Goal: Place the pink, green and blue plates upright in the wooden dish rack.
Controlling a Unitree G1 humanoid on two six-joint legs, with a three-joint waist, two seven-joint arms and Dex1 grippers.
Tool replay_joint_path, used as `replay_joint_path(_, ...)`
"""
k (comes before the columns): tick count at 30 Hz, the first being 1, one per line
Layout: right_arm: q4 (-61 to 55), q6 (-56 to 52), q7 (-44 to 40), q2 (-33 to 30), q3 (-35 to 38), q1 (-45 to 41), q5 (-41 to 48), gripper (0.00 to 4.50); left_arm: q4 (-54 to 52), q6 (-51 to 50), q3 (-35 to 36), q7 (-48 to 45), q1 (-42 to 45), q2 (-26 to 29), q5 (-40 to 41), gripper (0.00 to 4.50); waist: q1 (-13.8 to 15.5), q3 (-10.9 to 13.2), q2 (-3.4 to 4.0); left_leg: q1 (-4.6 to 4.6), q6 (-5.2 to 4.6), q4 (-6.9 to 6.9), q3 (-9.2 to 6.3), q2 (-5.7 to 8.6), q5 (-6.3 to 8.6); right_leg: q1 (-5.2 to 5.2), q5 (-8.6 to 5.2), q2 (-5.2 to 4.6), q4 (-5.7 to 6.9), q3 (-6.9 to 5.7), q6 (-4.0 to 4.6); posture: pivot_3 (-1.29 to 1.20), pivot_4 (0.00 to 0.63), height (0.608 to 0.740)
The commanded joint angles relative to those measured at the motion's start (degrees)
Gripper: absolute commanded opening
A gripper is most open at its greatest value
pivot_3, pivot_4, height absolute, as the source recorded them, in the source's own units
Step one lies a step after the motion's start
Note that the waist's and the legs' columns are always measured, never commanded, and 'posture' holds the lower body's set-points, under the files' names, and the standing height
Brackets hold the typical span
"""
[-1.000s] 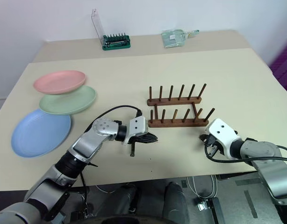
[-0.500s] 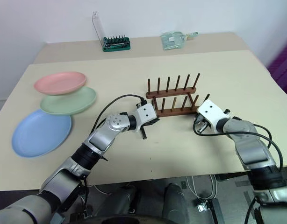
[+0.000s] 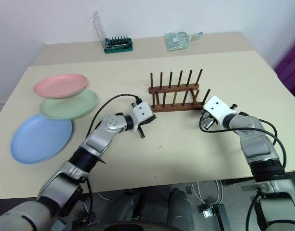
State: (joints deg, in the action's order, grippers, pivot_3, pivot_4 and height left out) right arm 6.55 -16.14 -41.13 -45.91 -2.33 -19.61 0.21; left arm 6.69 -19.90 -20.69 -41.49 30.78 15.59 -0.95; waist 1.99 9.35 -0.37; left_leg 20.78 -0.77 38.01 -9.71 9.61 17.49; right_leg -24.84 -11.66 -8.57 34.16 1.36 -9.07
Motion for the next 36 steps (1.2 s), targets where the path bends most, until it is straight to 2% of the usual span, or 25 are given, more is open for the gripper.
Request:
replay_joint_path(1, -13.67, -4.7, -7.58, -2.11, 6.34, 3.01, 10.39, 1.19, -17.56, -11.09, 12.57, -4.58, -1.74, 2.53, 16.04, 0.94, -0.04, 0.02, 0.01, 0.23, 0.0, 0.07, -0.01, 0.0, 0.0, -0.21, 0.0, 0.0, 0.05, 0.0, 0.01, 0.0, 0.15, 0.74)
replay_joint_path(2, -16.2, -6.28, -8.33, -2.38, 7.17, 3.69, 11.85, 1.66, -20.62, -14.68, 17.36, -3.54, -1.37, 3.1, 20.22, 1.43, -0.03, 0.04, 0.0, 0.6, 0.01, 0.2, -0.02, 0.0, -0.01, -0.55, 0.03, 0.01, 0.13, 0.0, 0.03, 0.0, 0.15, 0.74)
replay_joint_path(4, -19.55, -8.36, -8.77, -2.8, 7.77, 4.45, 13.05, 2.63, -23.51, -19.29, 24.76, -0.31, 0.09, 4.31, 25.0, 2.39, 0.09, 0.05, 0.01, 0.64, 0.06, 0.28, -0.03, -0.02, -0.04, -0.6, 0.05, 0.01, 0.2, -0.01, 0.06, 0.0, 0.15, 0.74)
replay_joint_path(6, -21.36, -9.11, -8.51, -2.71, 7.54, 4.52, 13.09, 3.59, -23.53, -21.99, 30.66, 5.13, 3.37, 6.25, 25.26, 3.39, 0.19, 0.04, 0.02, 0.57, 0.09, 0.26, -0.03, -0.03, -0.05, -0.52, 0.08, 0.02, 0.18, -0.03, 0.1, 0.0, 0.15, 0.74)
replay_joint_path(8, -22.07, -9.71, -8.0, -2.02, 7.2, 4.03, 13.45, 4.5, -19.77, -25.12, 38.13, 15.32, 10.18, 8.11, 23.38, 4.43, 0.38, 0.08, -0.05, 0.47, 0.09, 0.24, -0.02, -0.04, -0.05, -0.4, 0.08, 0.03, 0.15, -0.04, 0.1, 0.0, 0.15, 0.74)
replay_joint_path(10, -21.94, -9.89, -7.96, -1.54, 6.9, 3.58, 13.72, 4.5, -15.81, -27.61, 42.23, 23.56, 15.26, 9.03, 21.57, 4.47, 0.31, 0.09, -0.09, 0.52, 0.1, 0.25, -0.06, -0.04, -0.06, -0.42, 0.08, 0.04, 0.14, -0.09, 0.1, 0.0, 0.15, 0.74)
replay_joint_path(13, -19.37, -7.83, -8.56, -0.5, 5.28, 2.65, 12.94, 4.5, -2.75, -33.16, 49.85, 42.79, 23.48, 10.89, 14.56, 4.47, 0.31, 0.08, -0.09, 0.52, 0.09, 0.23, -0.04, -0.03, -0.05, -0.44, 0.09, 0.03, 0.06, -0.1, 0.09, 0.0, 0.15, 0.74)
replay_joint_path(15, -18.12, -6.71, -8.68, -0.1, 4.58, 2.21, 12.24, 4.5, -0.01, -33.96, 51.96, 47.96, 24.74, 11.05, 13.06, 4.47, 0.05, 0.06, -0.06, 0.5, 0.1, 0.19, -0.03, -0.03, -0.05, -0.46, 0.09, 0.03, 0.06, -0.1, 0.09, 0.0, 0.15, 0.74)
replay_joint_path(20, -16.31, -5.68, -8.42, 0.53, 3.6, 0.64, 11.49, 4.5, -5.53, -41.35, 61.87, 62.7, 26.57, 2.24, 13.37, 4.47, 0.49, 0.15, -0.27, 0.65, 0.1, 0.28, -0.07, -0.03, -0.05, -0.53, 0.14, 0.0, 0.06, -0.22, 0.04, 0.0, 0.15, 0.74)
replay_joint_path(24, -16.06, -5.71, -8.09, 0.71, 3.22, 0.3, 10.98, 4.5, -7.96, -44.02, 63.0, 65.57, 26.06, -1.1, 14.18, 4.47, 0.24, 0.15, -0.47, 0.64, 0.11, 0.32, -0.08, -0.03, -0.05, -0.49, 0.16, 0.02, 0.07, -0.24, 0.04, 0.0, 0.15, 0.74)
replay_joint_path(28, -16.61, -6.09, -7.74, 0.77, 3.24, -0.28, 10.93, 4.5, -6.65, -45.56, 69.31, 72.06, 27.71, -4.51, 14.58, 4.47, 0.08, 0.14, -0.47, 0.6, 0.11, 0.28, -0.03, -0.06, -0.05, -0.52, 0.17, 0.01, 0.09, -0.23, 0.04, 0.0, 0.15, 0.74)
replay_joint_path(36, -18.13, -6.1, -8.86, 0.66, 3.84, -0.29, 12.27, 4.5, -4.27, -44.92, 72.95, 75.14, 29.18, -6.79, 16.52, 4.47, 0.38, 0.15, -0.49, 0.61, 0.13, 0.31, -0.02, -0.06, -0.04, -0.52, 0.17, 0.01, 0.09, -0.23, 0.04, 0.0, 0.15, 0.74)
